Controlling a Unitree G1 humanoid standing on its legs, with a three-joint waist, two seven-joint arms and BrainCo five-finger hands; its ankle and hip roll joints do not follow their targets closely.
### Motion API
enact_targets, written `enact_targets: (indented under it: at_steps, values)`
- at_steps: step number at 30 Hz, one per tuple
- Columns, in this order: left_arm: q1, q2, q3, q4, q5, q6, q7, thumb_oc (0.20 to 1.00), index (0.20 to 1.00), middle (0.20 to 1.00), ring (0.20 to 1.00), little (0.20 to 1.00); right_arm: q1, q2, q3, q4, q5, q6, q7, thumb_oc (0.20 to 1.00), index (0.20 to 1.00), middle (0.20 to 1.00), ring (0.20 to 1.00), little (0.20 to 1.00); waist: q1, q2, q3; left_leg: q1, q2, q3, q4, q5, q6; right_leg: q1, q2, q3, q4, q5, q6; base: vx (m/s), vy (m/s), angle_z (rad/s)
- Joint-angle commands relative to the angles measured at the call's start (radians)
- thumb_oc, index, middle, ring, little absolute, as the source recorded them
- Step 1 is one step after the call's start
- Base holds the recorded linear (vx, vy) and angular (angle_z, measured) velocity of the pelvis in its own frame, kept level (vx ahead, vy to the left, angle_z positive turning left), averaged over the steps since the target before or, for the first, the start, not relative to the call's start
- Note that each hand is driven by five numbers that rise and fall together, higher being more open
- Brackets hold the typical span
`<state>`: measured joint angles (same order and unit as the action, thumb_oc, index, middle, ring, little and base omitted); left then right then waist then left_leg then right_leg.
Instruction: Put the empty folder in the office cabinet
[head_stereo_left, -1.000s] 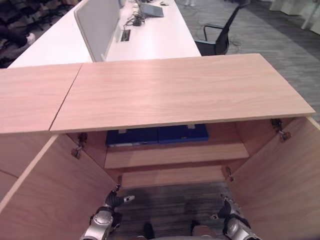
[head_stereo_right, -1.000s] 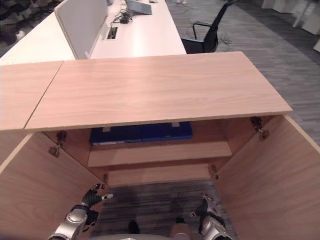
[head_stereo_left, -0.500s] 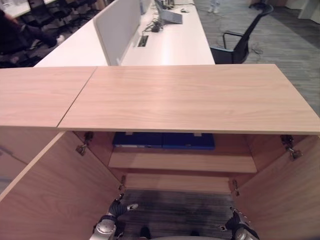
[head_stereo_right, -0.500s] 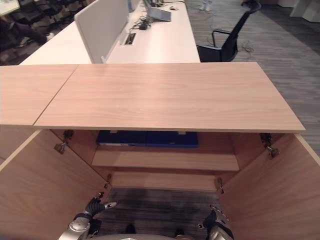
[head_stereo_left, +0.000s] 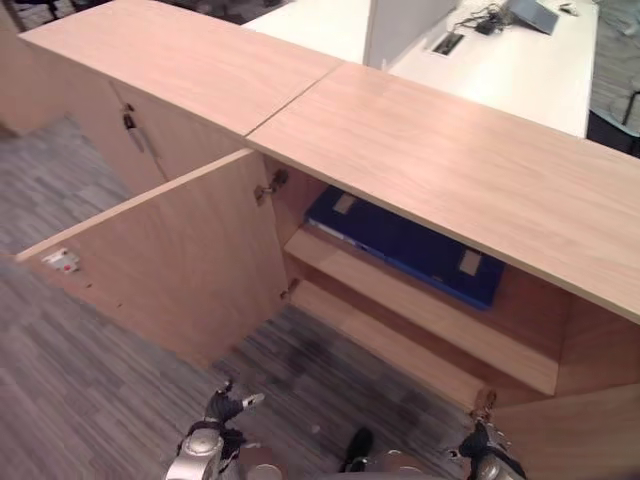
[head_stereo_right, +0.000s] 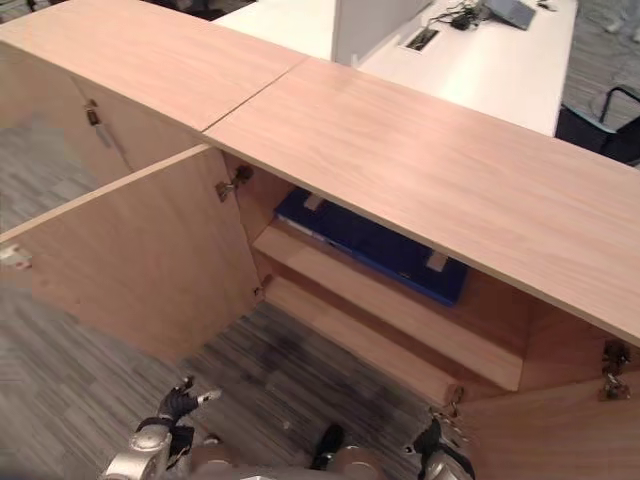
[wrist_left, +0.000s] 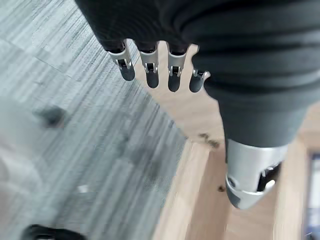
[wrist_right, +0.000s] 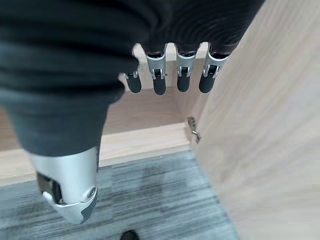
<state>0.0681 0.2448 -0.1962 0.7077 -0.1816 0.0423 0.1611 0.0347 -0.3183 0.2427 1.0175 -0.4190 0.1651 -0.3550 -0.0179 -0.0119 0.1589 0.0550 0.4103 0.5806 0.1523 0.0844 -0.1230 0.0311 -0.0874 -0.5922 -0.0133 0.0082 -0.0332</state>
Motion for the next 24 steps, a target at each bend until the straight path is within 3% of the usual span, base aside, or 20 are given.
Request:
enact_targets:
  at_steps: [1, 2, 5, 7, 12, 17, 24]
  values:
    - [0.019, 0.026, 0.004, -0.056, -0.009, -0.020, -0.005, 1.000, 1.000, 1.000, 1.000, 1.000, -0.012, -0.020, -0.006, -0.008, 0.051, 0.005, -0.034, 1.000, 1.000, 1.000, 1.000, 1.000, 0.005, 0.027, -0.064, -0.058, -0.086, -0.139, -0.082, -0.027, -0.025, 0.064, -0.025, 0.026, 0.012, -0.120, 0.091, 0.11, 0.563, 1.20]
    - [0.021, 0.031, 0.008, -0.056, -0.007, -0.025, -0.008, 1.000, 1.000, 1.000, 1.000, 1.000, -0.021, -0.009, -0.009, 0.006, 0.049, 0.007, -0.027, 1.000, 1.000, 1.000, 1.000, 1.000, 0.016, 0.032, -0.081, -0.041, -0.134, -0.156, -0.150, -0.026, -0.009, 0.058, -0.059, 0.008, 0.015, -0.092, 0.115, 0.06, 0.485, 0.61]
    - [0.024, 0.036, 0.034, -0.047, -0.015, -0.031, 0.005, 1.000, 1.000, 1.000, 1.000, 1.000, -0.029, 0.010, -0.018, 0.008, 0.058, 0.008, -0.019, 1.000, 1.000, 1.000, 1.000, 1.000, 0.028, 0.034, -0.093, -0.037, -0.193, -0.180, -0.205, -0.028, 0.015, 0.048, -0.107, -0.014, 0.027, -0.061, 0.143, 0.02, 0.341, 0.77]
    - [0.021, 0.065, 0.120, -0.026, -0.018, -0.043, 0.054, 1.000, 1.000, 1.000, 1.000, 1.000, -0.034, 0.021, -0.030, 0.000, 0.058, 0.008, -0.014, 1.000, 1.000, 1.000, 1.000, 1.000, 0.041, 0.033, -0.104, -0.039, -0.256, -0.203, -0.217, -0.056, 0.046, 0.039, -0.162, -0.028, 0.040, -0.026, 0.176, 0.02, 0.318, 0.43]
    - [-0.046, 0.155, 0.316, 0.012, -0.023, -0.057, 0.159, 1.000, 1.000, 1.000, 1.000, 1.000, -0.022, 0.029, -0.056, -0.026, 0.070, 0.003, 0.004, 1.000, 1.000, 1.000, 1.000, 1.000, 0.032, 0.029, -0.121, -0.023, -0.329, -0.203, -0.222, -0.095, 0.083, 0.020, -0.226, -0.009, 0.060, 0.024, 0.215, 0.01, 0.195, 0.02]
    - [-0.137, 0.255, 0.342, 0.010, 0.025, -0.065, 0.201, 1.000, 1.000, 1.000, 1.000, 1.000, -0.004, 0.028, -0.054, -0.016, 0.075, -0.008, 0.015, 1.000, 1.000, 1.000, 1.000, 1.000, 0.009, 0.019, -0.125, -0.009, -0.352, -0.191, -0.225, -0.110, 0.095, 0.011, -0.249, 0.005, 0.066, 0.047, 0.233, 0.00, 0.068, -0.15]
    - [-0.313, 0.360, 0.268, 0.045, 0.059, -0.075, 0.222, 1.000, 1.000, 1.000, 1.000, 1.000, -0.002, 0.021, -0.034, 0.017, 0.089, -0.024, 0.019, 1.000, 1.000, 1.000, 1.000, 1.000, -0.026, 0.009, -0.134, 0.007, -0.362, -0.170, -0.229, -0.119, 0.101, 0.001, -0.256, 0.022, 0.065, 0.068, 0.247, 0.00, 0.013, -0.11]
